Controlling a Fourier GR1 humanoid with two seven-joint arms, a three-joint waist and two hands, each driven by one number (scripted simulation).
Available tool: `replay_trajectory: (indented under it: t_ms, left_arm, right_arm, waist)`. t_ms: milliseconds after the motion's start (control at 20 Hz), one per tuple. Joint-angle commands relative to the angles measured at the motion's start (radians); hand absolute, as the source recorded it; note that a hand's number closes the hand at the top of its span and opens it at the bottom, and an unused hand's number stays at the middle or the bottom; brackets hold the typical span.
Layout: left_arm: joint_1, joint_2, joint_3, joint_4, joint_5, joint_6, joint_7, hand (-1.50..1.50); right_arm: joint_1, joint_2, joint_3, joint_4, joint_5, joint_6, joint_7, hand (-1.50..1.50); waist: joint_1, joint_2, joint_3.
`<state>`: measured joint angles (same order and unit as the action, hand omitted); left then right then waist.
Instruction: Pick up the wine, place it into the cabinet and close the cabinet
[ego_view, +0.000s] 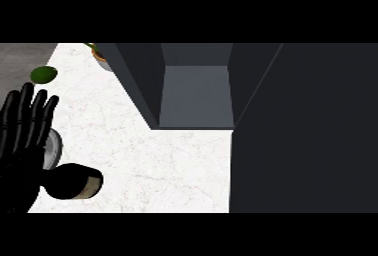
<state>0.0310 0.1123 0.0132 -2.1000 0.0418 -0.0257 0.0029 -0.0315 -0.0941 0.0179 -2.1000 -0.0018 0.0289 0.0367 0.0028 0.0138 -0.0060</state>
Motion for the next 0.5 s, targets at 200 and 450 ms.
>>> replay_trajectory:
  t_ms: [200, 450]
  left_arm:
    - [0.139, 0.117, 0.034, -0.091, 0.205, -0.294, -0.166, -1.5]
    - [0.296, 0.119, -0.02, -0.123, 0.541, -0.417, -0.013, -1.5]
  right_arm:
    - [0.124, 0.016, 0.019, -0.145, 0.03, -0.026, 0.052, -1.5]
    - [0.171, 0.002, 0.129, -0.167, -0.089, 0.094, 0.104, -1.5]
  waist:
    - [-0.003, -0.022, 0.004]
    - [0.014, -0.022, 0.005]
